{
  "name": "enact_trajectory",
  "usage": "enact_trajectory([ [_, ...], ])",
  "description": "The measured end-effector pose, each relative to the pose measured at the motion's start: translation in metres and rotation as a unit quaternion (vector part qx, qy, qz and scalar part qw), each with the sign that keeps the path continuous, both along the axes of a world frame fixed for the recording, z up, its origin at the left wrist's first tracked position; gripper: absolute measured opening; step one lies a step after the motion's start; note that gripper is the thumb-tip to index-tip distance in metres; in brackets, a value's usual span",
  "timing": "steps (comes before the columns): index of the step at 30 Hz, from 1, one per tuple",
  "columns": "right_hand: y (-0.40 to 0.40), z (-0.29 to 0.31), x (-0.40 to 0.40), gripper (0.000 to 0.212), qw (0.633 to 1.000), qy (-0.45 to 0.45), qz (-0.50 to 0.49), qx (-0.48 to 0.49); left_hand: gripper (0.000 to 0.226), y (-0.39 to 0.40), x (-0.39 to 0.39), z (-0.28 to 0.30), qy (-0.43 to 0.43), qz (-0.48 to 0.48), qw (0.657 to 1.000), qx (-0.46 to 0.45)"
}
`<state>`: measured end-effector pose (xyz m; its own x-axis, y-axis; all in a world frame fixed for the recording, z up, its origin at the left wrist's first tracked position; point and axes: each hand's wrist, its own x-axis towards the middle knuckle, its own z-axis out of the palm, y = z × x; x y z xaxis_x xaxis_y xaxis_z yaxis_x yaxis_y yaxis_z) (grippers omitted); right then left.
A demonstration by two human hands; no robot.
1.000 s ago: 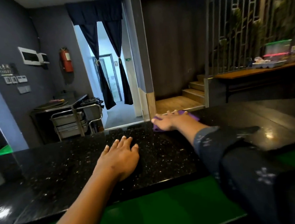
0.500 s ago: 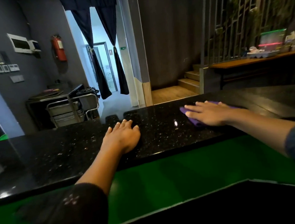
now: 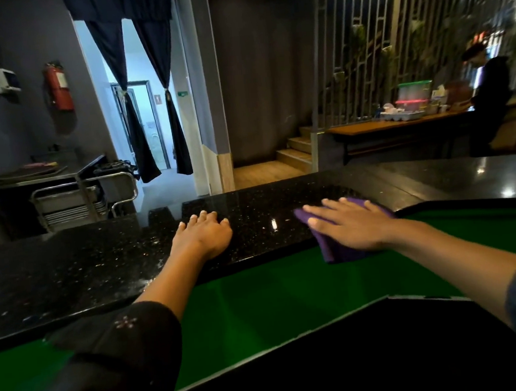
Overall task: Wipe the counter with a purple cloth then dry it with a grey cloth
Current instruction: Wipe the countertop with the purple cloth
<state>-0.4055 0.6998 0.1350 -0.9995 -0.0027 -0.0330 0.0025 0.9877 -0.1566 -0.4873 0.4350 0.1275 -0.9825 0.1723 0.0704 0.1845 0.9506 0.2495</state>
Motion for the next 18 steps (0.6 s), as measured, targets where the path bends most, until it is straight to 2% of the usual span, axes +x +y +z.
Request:
enact_trajectory([
  [3, 0.031, 0.001, -0.009, 0.06, 0.998, -0.006, -0.061, -0.001, 0.059, 0.001, -0.002, 0.0, 0.01, -0.008, 1.0, 0.001],
  [8, 0.04, 0.004, -0.043, 0.062, 0.997, -0.022, -0.073, -0.009, 0.063, 0.008, 0.001, 0.0, 0.036, -0.03, 0.999, 0.007],
  [12, 0.046, 0.006, -0.07, 0.064, 0.998, -0.02, -0.058, -0.015, 0.058, 0.024, 0.014, 0.006, 0.109, -0.05, 0.991, -0.066],
  [18, 0.046, 0.015, -0.105, 0.064, 0.999, -0.032, -0.04, -0.019, 0.061, 0.106, 0.008, 0.012, 0.018, -0.069, 0.997, -0.028],
])
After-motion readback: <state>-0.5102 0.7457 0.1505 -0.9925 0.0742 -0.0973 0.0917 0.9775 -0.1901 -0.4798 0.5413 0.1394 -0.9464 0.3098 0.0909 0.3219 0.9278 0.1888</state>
